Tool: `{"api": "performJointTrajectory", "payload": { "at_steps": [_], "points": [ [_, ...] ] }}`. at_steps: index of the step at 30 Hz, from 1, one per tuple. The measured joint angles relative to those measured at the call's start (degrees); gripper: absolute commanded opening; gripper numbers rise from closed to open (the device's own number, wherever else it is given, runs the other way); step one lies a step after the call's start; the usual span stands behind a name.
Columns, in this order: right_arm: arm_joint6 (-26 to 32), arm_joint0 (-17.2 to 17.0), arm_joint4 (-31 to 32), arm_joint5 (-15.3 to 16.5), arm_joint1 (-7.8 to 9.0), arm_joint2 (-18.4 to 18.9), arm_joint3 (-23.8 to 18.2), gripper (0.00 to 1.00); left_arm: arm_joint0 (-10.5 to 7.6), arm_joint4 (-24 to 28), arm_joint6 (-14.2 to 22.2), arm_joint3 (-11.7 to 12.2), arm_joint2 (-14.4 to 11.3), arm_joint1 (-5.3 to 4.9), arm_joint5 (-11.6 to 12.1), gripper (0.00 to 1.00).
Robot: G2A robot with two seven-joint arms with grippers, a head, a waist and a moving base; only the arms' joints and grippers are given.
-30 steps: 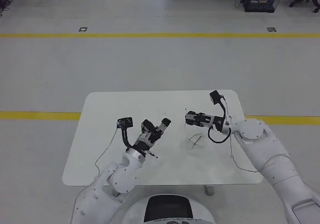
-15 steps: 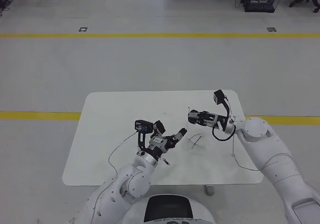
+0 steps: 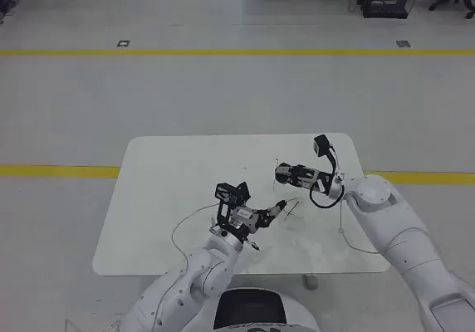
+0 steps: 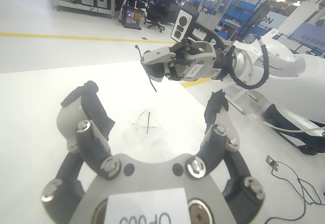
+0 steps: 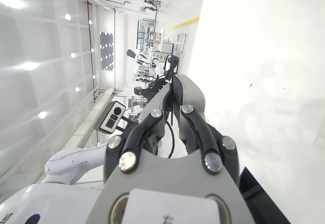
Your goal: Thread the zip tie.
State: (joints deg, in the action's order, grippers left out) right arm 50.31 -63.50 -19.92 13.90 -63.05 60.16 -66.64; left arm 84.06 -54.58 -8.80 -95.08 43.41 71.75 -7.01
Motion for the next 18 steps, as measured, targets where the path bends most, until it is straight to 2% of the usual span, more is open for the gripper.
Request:
{"api": "performJointTrajectory", "payload": {
  "at_steps": [7, 12, 15, 18],
  "points": [
    [-1.79, -0.78, 0.74, -0.64, -0.07, -0.09, -1.21, 0.0, -0.18, -1.33, -0.7, 0.64, -0.18, 0.01, 0.54, 1.0],
    [-4.02, -1.69, 0.55, -0.48, -0.35, -0.15, -2.05, 0.0, -1.3, -9.04, -3.23, 2.8, -2.23, 0.56, -3.21, 1.0],
    [-3.84, -1.78, 0.11, -0.41, -0.55, -0.56, -1.8, 0.0, -1.68, -9.83, -5.39, 3.99, -2.88, 1.1, -5.17, 1.0],
    [-3.83, -1.76, 0.15, -0.42, -0.54, -0.57, -1.79, 0.0, -1.71, -9.74, -5.83, 4.14, -2.84, 1.17, -5.58, 1.0]
  ]
}}
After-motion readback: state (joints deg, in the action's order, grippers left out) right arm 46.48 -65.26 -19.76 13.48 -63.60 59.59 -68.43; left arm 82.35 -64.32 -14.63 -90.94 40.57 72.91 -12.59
